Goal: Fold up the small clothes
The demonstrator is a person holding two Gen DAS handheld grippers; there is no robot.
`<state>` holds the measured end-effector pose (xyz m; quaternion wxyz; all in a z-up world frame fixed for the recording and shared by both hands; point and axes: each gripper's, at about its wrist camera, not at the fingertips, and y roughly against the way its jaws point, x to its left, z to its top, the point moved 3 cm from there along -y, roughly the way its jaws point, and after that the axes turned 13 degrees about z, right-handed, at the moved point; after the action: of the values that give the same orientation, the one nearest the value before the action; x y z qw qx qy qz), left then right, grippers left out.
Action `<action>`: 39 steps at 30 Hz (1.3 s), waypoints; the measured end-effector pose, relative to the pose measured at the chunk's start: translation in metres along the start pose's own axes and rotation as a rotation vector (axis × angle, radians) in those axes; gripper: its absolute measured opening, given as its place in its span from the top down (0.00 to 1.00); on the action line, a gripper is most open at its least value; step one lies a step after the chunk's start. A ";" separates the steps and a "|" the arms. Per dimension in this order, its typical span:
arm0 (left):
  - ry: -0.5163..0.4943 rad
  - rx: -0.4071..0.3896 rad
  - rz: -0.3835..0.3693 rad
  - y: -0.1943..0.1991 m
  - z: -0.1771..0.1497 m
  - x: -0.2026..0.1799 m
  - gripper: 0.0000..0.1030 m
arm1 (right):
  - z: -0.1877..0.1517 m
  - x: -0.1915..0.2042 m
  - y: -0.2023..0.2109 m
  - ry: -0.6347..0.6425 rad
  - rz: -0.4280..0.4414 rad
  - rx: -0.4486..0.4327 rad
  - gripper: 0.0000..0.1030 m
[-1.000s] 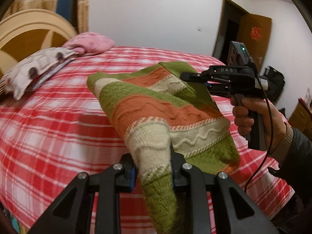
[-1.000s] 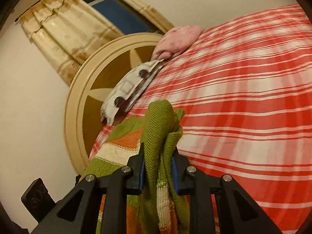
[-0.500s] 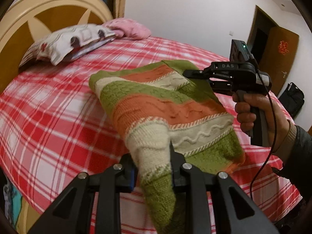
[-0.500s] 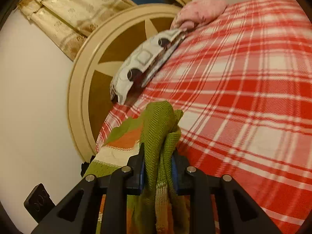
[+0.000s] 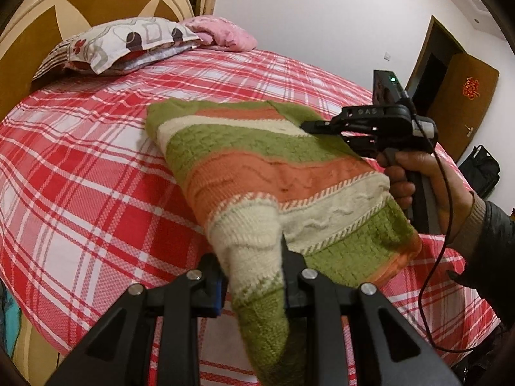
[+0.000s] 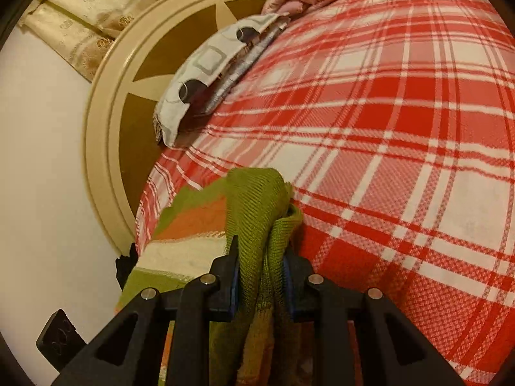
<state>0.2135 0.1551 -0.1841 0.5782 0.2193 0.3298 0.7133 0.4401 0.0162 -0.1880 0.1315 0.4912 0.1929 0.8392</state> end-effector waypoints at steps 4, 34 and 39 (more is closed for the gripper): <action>0.010 0.008 0.002 -0.003 -0.002 0.001 0.74 | -0.005 0.001 0.010 -0.005 0.011 -0.007 0.67; -0.009 -0.021 0.150 -0.008 -0.033 0.020 0.09 | -0.145 0.049 0.062 0.212 -0.153 0.172 0.80; -0.003 -0.007 0.184 -0.001 -0.041 0.020 0.05 | -0.151 0.051 0.070 0.173 -0.142 0.128 0.76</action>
<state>0.1809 0.1655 -0.2142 0.5115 0.2478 0.3047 0.7643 0.2813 -0.0546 -0.1838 0.1417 0.4094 0.2909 0.8530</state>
